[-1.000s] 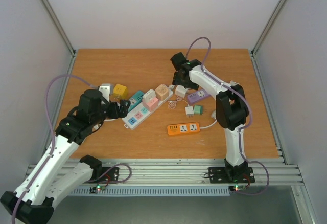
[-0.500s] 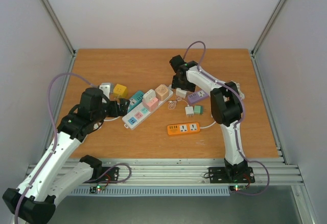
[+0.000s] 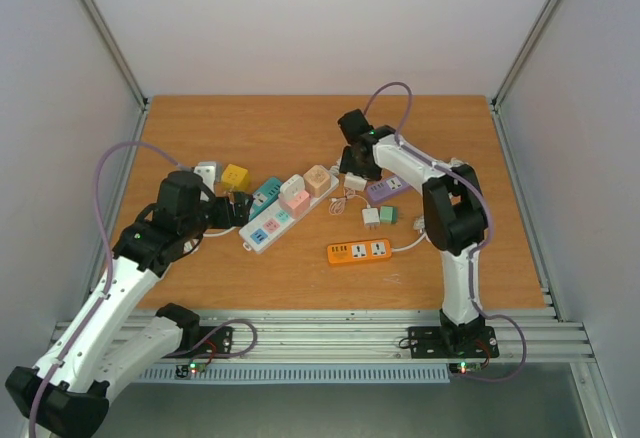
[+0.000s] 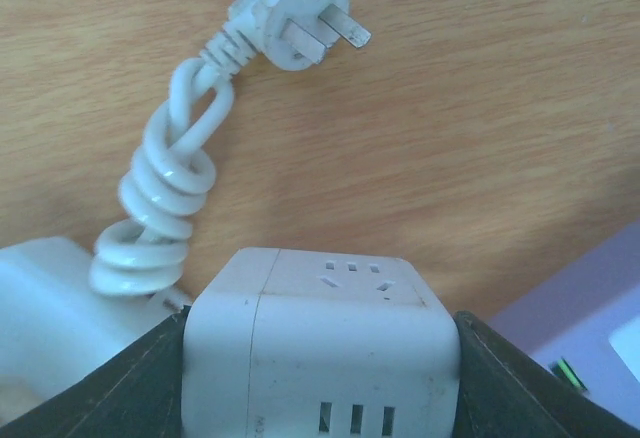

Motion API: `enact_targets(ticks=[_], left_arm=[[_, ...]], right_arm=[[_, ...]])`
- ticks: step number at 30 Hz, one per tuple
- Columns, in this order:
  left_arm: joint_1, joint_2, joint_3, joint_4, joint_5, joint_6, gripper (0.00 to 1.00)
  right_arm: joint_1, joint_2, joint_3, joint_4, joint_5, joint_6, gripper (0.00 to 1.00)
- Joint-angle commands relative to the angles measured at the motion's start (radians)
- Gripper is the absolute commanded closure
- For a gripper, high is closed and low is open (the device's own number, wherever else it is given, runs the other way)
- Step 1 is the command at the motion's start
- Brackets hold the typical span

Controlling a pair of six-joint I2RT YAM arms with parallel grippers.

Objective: Insert the plug

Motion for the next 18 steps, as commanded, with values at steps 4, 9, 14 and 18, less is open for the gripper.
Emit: enact_targets(ticks=[4, 9, 14, 18], left_arm=[[0.006, -0.023, -0.001, 0.072, 0.042, 0.023, 0.01], [0.006, -0.048, -0.007, 0.099, 0.096, 0.032, 0.01], [0.007, -0.050, 0.002, 0.126, 0.218, 0.035, 0.01], [0.007, -0.030, 0.043, 0.150, 0.343, -0.047, 0.01]], right_arm=[[-0.004, -0.263, -0.109, 0.113, -0.074, -0.008, 0.48], [-0.004, -0.424, -0.228, 0.161, -0.257, 0.038, 0.47], [-0.004, -0.577, -0.339, 0.284, -0.470, 0.077, 0.47], [-0.002, -0.703, -0.444, 0.446, -0.653, 0.150, 0.47]])
